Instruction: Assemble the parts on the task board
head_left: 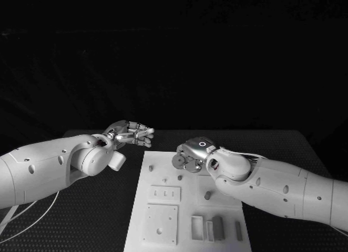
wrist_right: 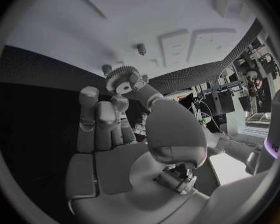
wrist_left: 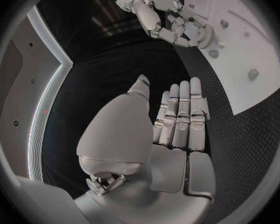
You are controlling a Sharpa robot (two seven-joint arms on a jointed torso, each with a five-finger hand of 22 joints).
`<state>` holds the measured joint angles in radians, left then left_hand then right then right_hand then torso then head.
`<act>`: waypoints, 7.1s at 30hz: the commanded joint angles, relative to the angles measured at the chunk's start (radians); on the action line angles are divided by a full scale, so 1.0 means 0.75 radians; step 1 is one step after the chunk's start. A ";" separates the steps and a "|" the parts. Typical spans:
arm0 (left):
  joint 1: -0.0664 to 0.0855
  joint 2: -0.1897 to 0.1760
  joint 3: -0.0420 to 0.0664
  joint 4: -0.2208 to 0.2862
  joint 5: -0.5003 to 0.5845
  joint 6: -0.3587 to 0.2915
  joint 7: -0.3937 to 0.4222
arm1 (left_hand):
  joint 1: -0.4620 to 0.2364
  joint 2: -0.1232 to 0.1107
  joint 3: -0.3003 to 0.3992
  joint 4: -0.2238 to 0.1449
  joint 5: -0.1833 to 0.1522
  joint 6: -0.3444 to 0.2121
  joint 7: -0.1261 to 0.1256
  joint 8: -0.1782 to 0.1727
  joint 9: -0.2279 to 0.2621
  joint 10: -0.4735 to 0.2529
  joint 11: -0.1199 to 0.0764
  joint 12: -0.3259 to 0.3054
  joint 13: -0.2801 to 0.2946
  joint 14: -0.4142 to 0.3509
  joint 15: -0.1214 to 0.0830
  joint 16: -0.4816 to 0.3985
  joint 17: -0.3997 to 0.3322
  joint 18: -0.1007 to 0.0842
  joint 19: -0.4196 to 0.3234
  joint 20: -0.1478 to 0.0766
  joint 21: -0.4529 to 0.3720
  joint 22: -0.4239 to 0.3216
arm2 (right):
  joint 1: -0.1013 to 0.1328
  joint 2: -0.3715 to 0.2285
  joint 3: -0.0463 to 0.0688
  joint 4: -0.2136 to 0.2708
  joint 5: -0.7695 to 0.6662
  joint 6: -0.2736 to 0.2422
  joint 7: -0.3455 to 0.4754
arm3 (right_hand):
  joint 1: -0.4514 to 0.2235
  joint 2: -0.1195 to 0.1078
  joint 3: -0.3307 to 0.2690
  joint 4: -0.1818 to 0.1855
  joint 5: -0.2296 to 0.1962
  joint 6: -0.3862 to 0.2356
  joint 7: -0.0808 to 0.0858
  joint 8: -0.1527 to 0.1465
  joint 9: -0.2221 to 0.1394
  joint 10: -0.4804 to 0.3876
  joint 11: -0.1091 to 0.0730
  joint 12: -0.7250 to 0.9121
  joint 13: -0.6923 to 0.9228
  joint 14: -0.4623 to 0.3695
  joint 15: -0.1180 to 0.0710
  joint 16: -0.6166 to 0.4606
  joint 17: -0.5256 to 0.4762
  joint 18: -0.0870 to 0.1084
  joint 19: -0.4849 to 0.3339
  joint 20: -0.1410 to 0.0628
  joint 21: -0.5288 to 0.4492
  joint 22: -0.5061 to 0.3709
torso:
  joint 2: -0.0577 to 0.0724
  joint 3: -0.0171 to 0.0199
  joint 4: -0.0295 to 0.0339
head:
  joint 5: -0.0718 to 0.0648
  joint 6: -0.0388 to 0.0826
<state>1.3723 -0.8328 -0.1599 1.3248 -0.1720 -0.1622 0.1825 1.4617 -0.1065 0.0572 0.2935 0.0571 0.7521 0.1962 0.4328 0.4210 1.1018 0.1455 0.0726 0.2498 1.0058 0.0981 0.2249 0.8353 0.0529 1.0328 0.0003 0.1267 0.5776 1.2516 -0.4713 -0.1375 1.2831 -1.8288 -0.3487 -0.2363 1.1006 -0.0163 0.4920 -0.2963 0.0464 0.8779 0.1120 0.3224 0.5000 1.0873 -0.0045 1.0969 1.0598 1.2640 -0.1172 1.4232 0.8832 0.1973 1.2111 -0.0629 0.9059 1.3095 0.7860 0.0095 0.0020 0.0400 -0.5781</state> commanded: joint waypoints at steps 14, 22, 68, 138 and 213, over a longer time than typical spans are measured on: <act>0.001 0.015 0.001 -0.005 -0.006 0.005 0.012 | -0.002 0.008 0.006 -0.003 -0.005 -0.003 -0.001 -0.007 0.002 -0.004 0.002 -0.005 0.002 0.004 0.010 -0.006 0.003 0.009 0.000 0.007 -0.006 0.001 | -0.031 0.098 -0.017 -0.122 -0.085 -0.028 -0.048 | -0.010 -0.009 0.009 0.006 0.003 0.165 -0.023 0.000 0.042 0.004 -0.016 -0.003 -0.012 0.008 -0.008 0.001 -0.005 0.086 0.014 0.000 0.006 0.018 | 0.003 -0.0019 0.0036 | 0.008 0.003; 0.001 0.018 0.001 -0.006 -0.006 0.007 0.013 | -0.002 0.008 0.006 -0.003 -0.005 -0.003 0.000 -0.008 0.003 -0.005 0.002 -0.005 0.002 0.004 0.010 -0.006 0.003 0.009 0.000 0.007 -0.006 0.001 | -0.049 0.116 -0.018 -0.150 -0.103 -0.036 -0.052 | -0.010 -0.012 0.010 0.005 0.002 0.165 -0.023 -0.001 0.042 0.006 -0.016 -0.004 -0.015 0.009 -0.008 0.000 -0.006 0.086 0.015 -0.001 0.006 0.018 | 0.003 0.0017 0.0015 | 0.022 -0.003; 0.002 0.023 0.001 -0.008 -0.006 0.008 0.008 | -0.002 0.007 0.004 -0.003 -0.005 -0.003 0.000 -0.010 0.006 -0.005 0.002 -0.005 0.003 0.004 0.010 -0.008 0.005 0.009 0.001 0.007 -0.008 0.002 | -0.058 0.163 -0.019 -0.211 -0.030 0.003 -0.036 | -0.013 -0.072 0.017 0.007 0.002 0.087 0.005 -0.058 0.019 -0.002 0.009 -0.013 -0.043 0.014 0.014 -0.012 -0.009 0.086 0.021 -0.004 -0.012 0.011 | 0.001 0.0020 -0.0035 | 0.032 -0.018; 0.002 0.020 0.001 -0.009 -0.007 0.004 0.001 | -0.008 0.011 0.004 -0.002 -0.005 -0.006 0.004 -0.015 0.011 -0.008 0.004 -0.006 0.005 0.006 0.010 -0.012 0.008 0.009 0.002 0.007 -0.010 0.004 | -0.066 0.135 -0.029 -0.228 0.219 0.127 0.061 | -0.033 -0.011 0.416 0.191 0.002 -0.109 0.030 -0.151 -0.015 -0.066 0.032 0.015 -0.070 -0.017 0.038 -0.018 0.007 0.086 0.007 0.014 -0.031 0.026 | 0.000 0.0022 -0.0029 | 0.036 -0.038; 0.001 0.003 0.000 -0.010 -0.007 -0.010 0.007 | -0.003 0.010 0.005 -0.003 -0.005 -0.008 0.005 -0.019 0.016 -0.011 0.004 -0.006 0.006 0.007 0.010 -0.016 0.011 0.009 0.003 0.007 -0.014 0.005 | -0.044 -0.054 0.004 -0.028 0.265 -0.109 0.044 | -0.069 -0.032 0.504 0.142 0.002 -0.061 0.056 -0.109 0.011 -0.048 0.059 0.059 -0.081 0.009 0.062 -0.003 0.011 0.086 0.034 -0.002 0.004 0.023 | -0.001 0.0027 -0.0062 | 0.033 -0.036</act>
<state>1.3723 -0.8311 -0.1602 1.3172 -0.1734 -0.1653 0.1744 1.4577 -0.1026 0.0572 0.2935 0.0571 0.7520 0.1962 0.4251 0.4318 1.0981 0.1492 0.0727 0.2532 1.0093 0.1017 0.2172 0.8428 0.0501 1.0328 0.0003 0.1197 0.5806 1.2141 -0.5069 -0.1359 1.2583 -1.6451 -0.3382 -0.2057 1.0475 -0.0344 0.8681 -0.1904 0.0464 0.8009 0.1294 0.2398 0.5071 1.0457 0.0375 1.1385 1.0003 1.2683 -0.0731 1.4172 0.8896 0.2003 1.2313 -0.0605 0.9058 1.3094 0.7854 0.0113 -0.0018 0.0662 -0.6090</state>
